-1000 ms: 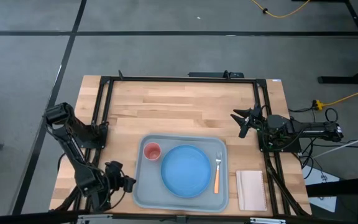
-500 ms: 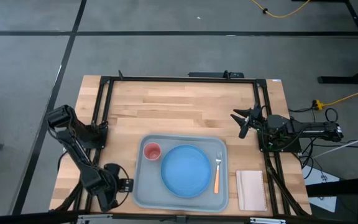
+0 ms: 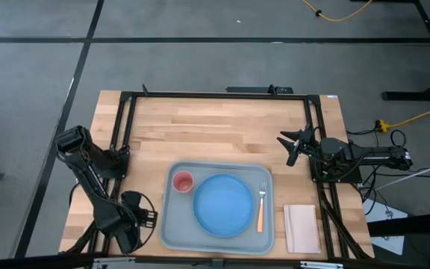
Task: Pick and place plate/cup/fork/spoon on tray
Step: Put the black spoon on the gray tray on the left of the blue plate
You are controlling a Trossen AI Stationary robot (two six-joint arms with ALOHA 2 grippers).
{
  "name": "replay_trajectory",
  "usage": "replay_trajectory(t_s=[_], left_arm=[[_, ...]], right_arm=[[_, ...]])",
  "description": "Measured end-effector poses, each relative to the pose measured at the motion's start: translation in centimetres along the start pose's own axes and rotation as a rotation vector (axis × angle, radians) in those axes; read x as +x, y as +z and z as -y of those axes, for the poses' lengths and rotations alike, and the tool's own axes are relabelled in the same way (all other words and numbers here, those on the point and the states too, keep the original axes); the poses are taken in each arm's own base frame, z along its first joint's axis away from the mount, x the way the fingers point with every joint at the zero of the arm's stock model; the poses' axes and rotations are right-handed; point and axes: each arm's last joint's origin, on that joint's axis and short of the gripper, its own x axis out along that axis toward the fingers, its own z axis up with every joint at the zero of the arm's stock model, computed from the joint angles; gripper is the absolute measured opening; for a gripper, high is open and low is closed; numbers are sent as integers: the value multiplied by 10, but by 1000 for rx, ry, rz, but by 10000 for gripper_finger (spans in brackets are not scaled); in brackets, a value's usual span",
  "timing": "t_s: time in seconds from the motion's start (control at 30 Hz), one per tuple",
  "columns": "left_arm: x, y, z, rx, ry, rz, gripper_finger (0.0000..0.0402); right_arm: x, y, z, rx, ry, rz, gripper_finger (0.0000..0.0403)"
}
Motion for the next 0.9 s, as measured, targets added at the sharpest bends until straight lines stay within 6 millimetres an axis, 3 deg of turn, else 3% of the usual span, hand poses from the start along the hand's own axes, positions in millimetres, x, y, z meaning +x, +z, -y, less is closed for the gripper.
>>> replay_trajectory(t_s=[0.43, 0.9], left_arm=[[0, 5, 7, 106, -119, 95, 154], [2, 11, 10, 78, -25, 65, 154]], right_arm=[[0, 0, 0, 22, -1, 0, 145], [0, 0, 0, 22, -1, 0, 145]])
